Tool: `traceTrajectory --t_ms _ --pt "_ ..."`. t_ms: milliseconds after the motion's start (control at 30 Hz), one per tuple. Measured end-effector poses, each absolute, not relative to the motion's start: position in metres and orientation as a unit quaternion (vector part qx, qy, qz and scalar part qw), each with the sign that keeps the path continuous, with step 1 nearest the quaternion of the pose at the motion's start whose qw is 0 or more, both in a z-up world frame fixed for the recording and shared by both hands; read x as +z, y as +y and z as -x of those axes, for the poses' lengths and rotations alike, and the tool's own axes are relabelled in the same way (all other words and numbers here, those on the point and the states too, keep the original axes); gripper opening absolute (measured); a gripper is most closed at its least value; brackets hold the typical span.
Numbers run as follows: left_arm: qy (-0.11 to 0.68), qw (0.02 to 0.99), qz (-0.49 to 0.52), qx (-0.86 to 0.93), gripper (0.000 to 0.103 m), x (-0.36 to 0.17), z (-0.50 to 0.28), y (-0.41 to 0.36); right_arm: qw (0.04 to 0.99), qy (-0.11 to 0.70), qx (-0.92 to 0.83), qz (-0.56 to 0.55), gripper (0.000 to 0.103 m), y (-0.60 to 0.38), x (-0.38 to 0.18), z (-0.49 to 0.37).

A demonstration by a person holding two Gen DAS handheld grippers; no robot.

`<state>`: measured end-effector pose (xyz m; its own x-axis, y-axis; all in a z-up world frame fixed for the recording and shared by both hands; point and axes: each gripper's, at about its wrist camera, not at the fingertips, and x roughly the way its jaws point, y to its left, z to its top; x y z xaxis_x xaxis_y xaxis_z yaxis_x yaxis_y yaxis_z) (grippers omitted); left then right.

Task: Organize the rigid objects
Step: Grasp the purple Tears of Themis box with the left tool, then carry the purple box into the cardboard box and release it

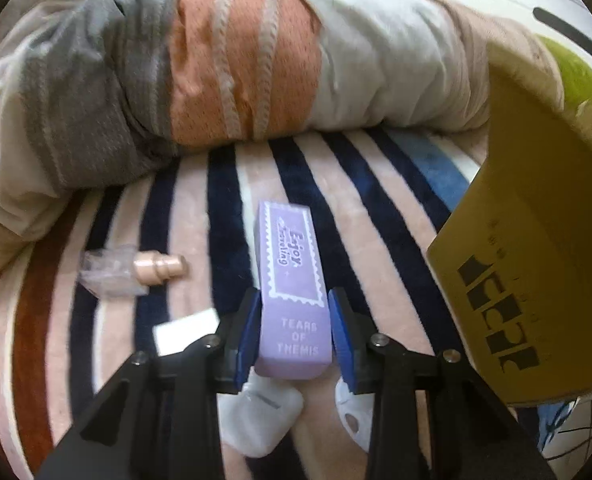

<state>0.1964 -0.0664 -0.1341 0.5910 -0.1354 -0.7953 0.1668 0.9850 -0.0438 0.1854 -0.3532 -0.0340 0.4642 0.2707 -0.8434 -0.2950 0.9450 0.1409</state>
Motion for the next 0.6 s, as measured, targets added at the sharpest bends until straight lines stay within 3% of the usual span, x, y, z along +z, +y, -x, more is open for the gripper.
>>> traceTrajectory --t_ms 600 --pt "0.319 0.927 -0.030 -0.194 0.031 0.000 -0.129 -0.054 0.853 0.484 0.055 0.187 0.011 -0.303 -0.024 -0.186"
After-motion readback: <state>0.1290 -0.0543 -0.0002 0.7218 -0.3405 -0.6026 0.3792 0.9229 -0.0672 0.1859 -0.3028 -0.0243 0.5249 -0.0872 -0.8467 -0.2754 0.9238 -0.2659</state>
